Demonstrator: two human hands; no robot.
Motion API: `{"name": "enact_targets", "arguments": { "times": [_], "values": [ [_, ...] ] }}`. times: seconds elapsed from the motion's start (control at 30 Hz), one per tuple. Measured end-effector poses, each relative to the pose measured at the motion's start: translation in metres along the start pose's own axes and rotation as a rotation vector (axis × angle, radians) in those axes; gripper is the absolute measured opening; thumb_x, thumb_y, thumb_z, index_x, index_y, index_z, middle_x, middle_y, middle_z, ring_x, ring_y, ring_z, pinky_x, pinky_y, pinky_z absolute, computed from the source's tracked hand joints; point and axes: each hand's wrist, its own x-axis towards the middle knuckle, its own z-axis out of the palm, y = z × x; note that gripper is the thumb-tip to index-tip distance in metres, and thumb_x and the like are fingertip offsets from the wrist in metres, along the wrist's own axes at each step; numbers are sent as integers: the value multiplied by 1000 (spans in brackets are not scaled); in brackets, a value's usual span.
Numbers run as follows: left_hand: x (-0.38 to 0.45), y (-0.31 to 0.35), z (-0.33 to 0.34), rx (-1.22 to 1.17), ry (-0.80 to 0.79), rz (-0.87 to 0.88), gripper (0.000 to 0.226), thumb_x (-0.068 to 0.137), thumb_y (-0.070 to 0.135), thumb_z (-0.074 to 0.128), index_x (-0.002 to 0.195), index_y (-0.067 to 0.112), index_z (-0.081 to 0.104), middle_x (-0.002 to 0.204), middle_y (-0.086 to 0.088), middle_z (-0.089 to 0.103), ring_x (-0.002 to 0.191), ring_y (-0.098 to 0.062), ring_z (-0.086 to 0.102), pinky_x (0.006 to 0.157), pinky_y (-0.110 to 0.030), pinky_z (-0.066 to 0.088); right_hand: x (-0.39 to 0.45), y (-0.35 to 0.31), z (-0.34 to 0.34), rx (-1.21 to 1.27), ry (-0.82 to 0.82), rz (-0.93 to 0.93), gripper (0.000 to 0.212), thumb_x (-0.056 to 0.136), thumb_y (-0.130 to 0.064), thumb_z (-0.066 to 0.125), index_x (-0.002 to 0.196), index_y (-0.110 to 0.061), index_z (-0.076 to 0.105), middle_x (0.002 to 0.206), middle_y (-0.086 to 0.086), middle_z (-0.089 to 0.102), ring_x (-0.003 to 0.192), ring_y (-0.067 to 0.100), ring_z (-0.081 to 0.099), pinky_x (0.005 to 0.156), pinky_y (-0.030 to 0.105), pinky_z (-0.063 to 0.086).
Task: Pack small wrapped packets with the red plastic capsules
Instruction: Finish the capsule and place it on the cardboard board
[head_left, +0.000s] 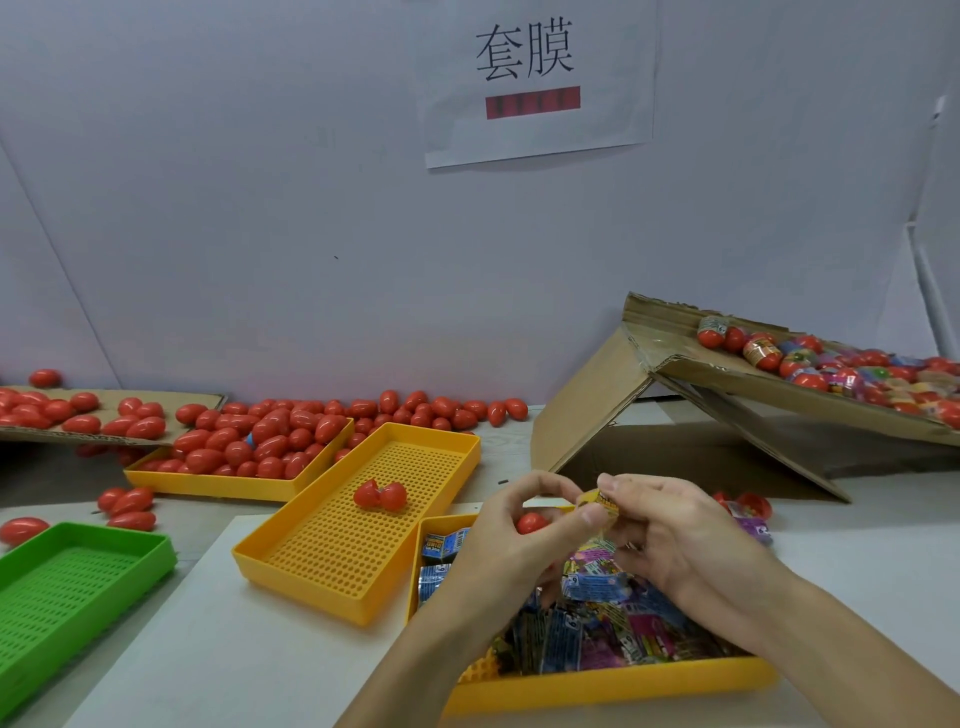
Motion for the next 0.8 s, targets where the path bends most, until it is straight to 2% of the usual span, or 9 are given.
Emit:
{"name": "enact_targets", "arguments": {
  "times": [0.1, 0.17, 0.3, 0.43, 0.6, 0.7, 0.8],
  "values": [
    [-1, -1, 0, 56, 32, 19, 33, 85, 30, 76, 108, 12, 60, 58, 8, 46, 46, -10, 41, 50, -30, 42, -1, 0, 1, 10, 3, -23, 24, 78, -36, 69, 78, -13, 75, 81, 10, 57, 72, 14, 49, 65, 29, 39],
    [0, 0, 0, 47, 35, 27, 28, 90, 26, 72, 109, 10, 59, 57, 7, 44, 47, -10, 39, 49, -29, 42, 0, 0, 1, 13, -7, -29, 27, 76, -37, 69, 82, -11, 76, 81, 9, 59, 70, 12, 51, 63, 27, 40],
    [0, 1, 0, -17, 29, 0, 28, 89, 31, 68, 107, 11, 60, 56, 3, 42, 49, -12, 37, 48, -28, 40, 1, 3, -1, 26, -26, -19, 34, 77, -37, 69, 89, -7, 75, 84, 11, 58, 70, 13, 52, 66, 28, 41],
    [1, -2, 1, 143, 153, 3, 13, 96, 26, 65, 99, 14, 63, 52, 9, 47, 47, -6, 43, 48, -24, 41, 1, 3, 0, 29, -40, -23, 31, 79, -35, 66, 86, -7, 77, 77, 7, 60, 66, 9, 53, 62, 26, 41],
    [2, -3, 4, 238, 243, 50, 12, 95, 20, 64, 84, 18, 65, 57, 5, 54, 46, -4, 44, 46, -19, 38, 2, 7, 3, -60, 49, -97, 38, 83, -31, 64, 91, 5, 73, 83, 15, 57, 79, 24, 48, 68, 34, 40],
    [3, -4, 5, 268, 267, 69, 13, 94, 20, 65, 82, 20, 65, 58, 4, 53, 47, -5, 45, 47, -19, 38, 2, 9, 4, -94, 95, -155, 30, 87, -29, 63, 88, -2, 76, 86, 21, 59, 82, 27, 50, 74, 41, 39],
    [4, -5, 5, 280, 285, 80, 12, 94, 20, 66, 82, 21, 65, 58, 4, 52, 47, -4, 45, 47, -19, 38, 2, 9, 6, -133, 124, -198, 27, 84, -33, 64, 85, -10, 77, 78, 15, 58, 70, 20, 49, 60, 29, 39]
  ]
}}
